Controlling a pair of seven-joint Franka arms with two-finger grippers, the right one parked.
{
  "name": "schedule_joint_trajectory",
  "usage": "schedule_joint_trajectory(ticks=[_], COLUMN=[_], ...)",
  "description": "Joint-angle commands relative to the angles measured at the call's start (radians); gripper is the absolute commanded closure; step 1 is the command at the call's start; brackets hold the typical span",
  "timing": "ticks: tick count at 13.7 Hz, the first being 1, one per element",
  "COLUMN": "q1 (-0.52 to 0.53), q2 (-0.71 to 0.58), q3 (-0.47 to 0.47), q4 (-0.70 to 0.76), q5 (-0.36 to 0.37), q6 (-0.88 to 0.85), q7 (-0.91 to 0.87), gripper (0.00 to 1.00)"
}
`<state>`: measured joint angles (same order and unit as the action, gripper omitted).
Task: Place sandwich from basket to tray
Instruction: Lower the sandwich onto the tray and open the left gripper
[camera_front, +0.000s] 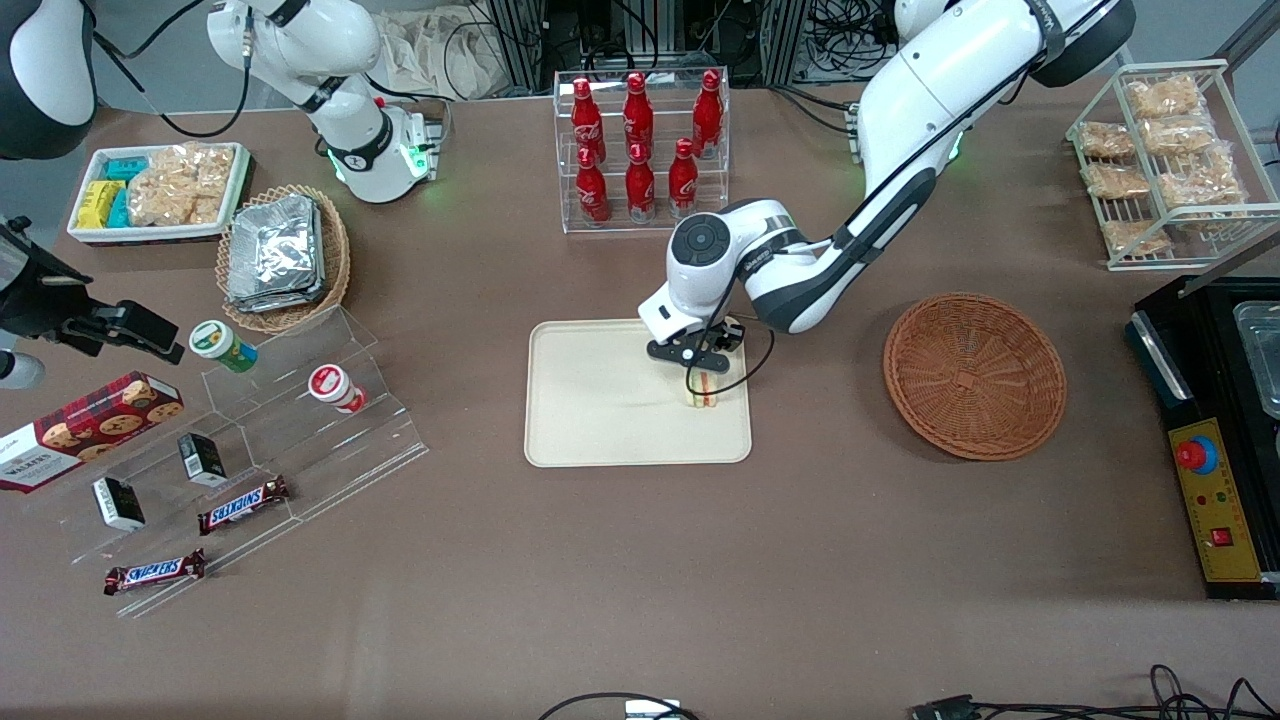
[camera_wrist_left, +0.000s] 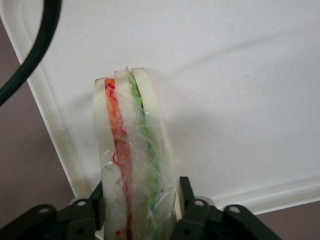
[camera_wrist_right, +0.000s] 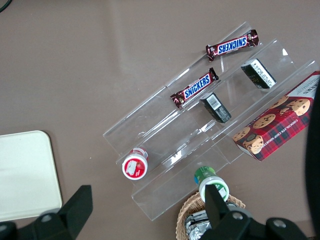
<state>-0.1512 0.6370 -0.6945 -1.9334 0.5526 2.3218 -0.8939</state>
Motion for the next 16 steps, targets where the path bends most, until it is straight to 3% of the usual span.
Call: schedule_joint_trajectory(ticks=[1, 6, 9, 16], q1=[-0.008, 0.008, 0.051, 0.249], q2=[0.004, -0.013, -0.049, -0.184], q3=[0.006, 0.003, 0.003, 0.003], q4=[0.037, 0.154, 0.208, 0.254], q5=[0.018, -0.003, -0.068, -0.117], q6=[-0.013, -0.143, -0.182, -0.312], q7=[-0.051, -0.063, -0.059, -0.045], gripper=[0.0, 0.0, 0.0, 0.0])
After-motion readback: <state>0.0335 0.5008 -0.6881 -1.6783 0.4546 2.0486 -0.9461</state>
